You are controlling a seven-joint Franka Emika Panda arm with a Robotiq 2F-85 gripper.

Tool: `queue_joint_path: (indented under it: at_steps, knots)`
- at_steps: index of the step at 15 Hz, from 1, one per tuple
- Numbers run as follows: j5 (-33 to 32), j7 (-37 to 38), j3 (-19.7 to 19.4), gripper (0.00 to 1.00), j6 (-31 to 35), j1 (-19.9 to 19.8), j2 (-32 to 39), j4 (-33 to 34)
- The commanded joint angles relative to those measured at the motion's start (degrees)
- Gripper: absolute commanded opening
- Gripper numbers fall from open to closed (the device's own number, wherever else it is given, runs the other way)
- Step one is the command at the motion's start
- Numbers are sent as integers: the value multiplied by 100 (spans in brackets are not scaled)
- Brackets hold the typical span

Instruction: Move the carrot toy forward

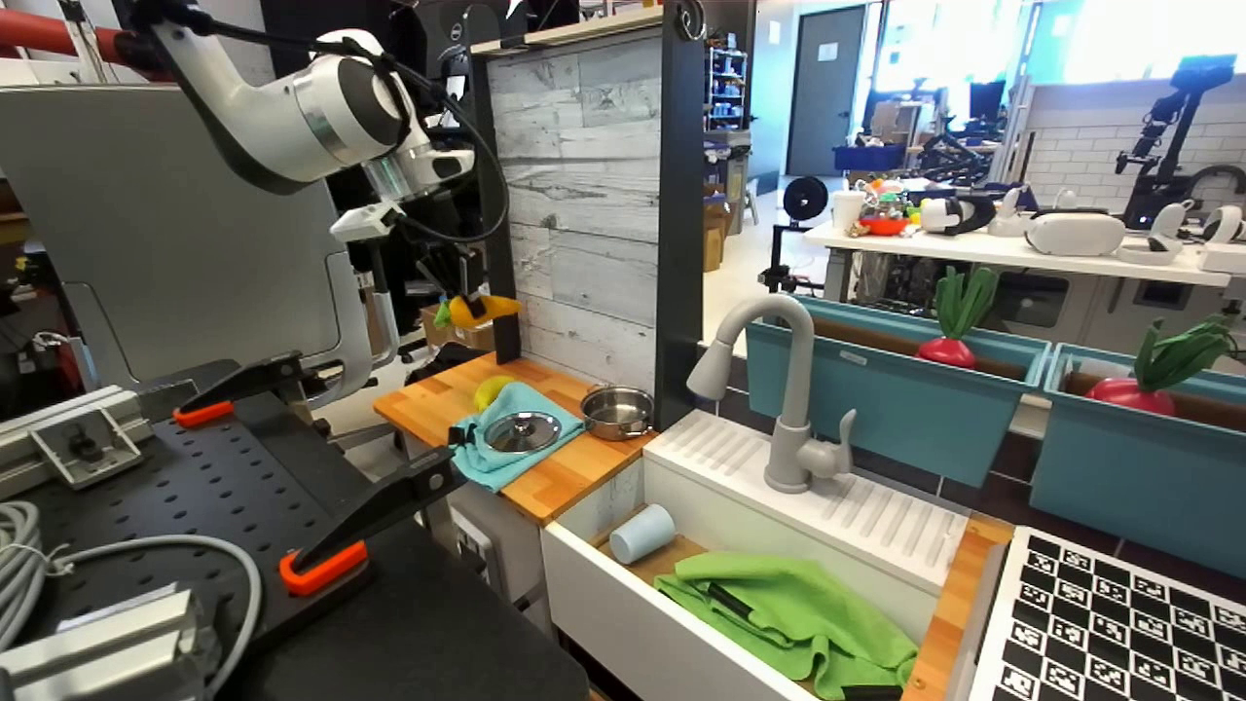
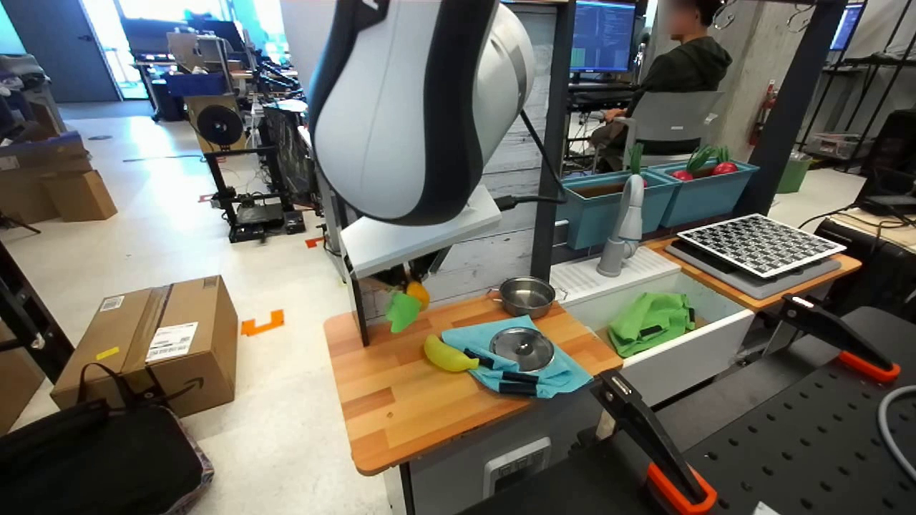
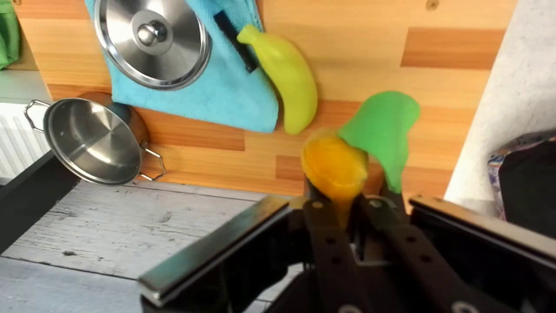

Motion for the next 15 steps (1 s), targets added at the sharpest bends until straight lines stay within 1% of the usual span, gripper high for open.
queue_joint_path:
  at_steps: [1, 3, 6, 8, 10, 15]
  knots:
    - [-364, -312, -177, 3, 233, 396, -8, -260]
    - [-419, -510, -150, 3, 160, 488, 134, -167]
    - [-351, -924, -91, 3, 137, 513, 357, -25]
    - [-265, -1308, 20, 3, 41, 418, 524, 120]
    - [-248, -1511, -35, 3, 17, 455, 702, 253]
    - [-223, -2035, 34, 3, -228, 398, 1060, 550]
